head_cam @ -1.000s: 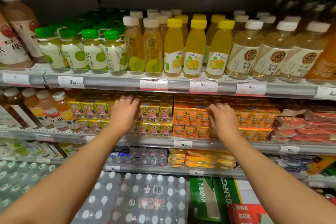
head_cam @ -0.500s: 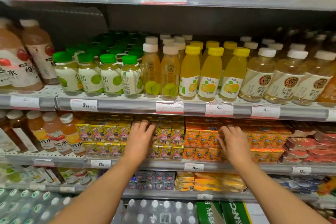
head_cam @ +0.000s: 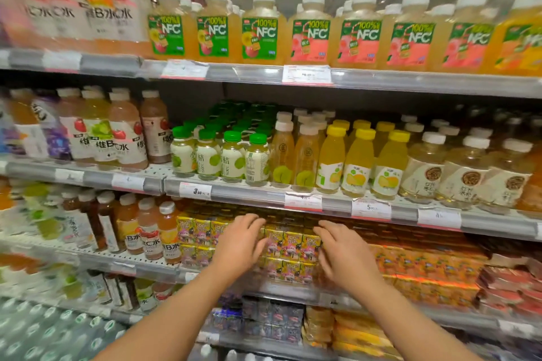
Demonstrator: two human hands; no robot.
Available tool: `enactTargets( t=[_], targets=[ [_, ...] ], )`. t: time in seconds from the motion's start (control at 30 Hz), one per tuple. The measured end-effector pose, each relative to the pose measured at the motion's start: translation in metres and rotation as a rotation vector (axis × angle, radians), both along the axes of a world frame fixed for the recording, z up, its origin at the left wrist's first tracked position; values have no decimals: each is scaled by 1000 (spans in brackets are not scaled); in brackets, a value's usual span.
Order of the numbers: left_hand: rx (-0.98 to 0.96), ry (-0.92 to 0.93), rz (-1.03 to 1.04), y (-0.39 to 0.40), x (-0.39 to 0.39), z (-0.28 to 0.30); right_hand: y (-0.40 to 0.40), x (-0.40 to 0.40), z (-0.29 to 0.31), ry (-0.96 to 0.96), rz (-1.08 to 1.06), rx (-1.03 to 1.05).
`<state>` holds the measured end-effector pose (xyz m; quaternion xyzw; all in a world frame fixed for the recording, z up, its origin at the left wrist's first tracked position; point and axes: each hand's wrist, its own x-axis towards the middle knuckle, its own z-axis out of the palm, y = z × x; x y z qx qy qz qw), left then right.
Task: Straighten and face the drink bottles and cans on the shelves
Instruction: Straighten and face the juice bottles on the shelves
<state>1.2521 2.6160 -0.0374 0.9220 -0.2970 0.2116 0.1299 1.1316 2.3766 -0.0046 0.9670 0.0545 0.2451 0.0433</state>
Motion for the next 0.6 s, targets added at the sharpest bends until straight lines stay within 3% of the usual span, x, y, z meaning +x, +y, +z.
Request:
enactTargets(
  t=[0.1, 0.37, 0.6],
  targets=[
    [-32, -36, 44, 30, -12, 19, 35, 18, 17, -36, 106, -3],
    [-29, -103, 176, 137, -9, 53, 75, 44, -2, 145, -101, 19],
    [-21, -156, 287, 237, 47, 77, 106, 51, 8, 122, -228, 88]
  ],
)
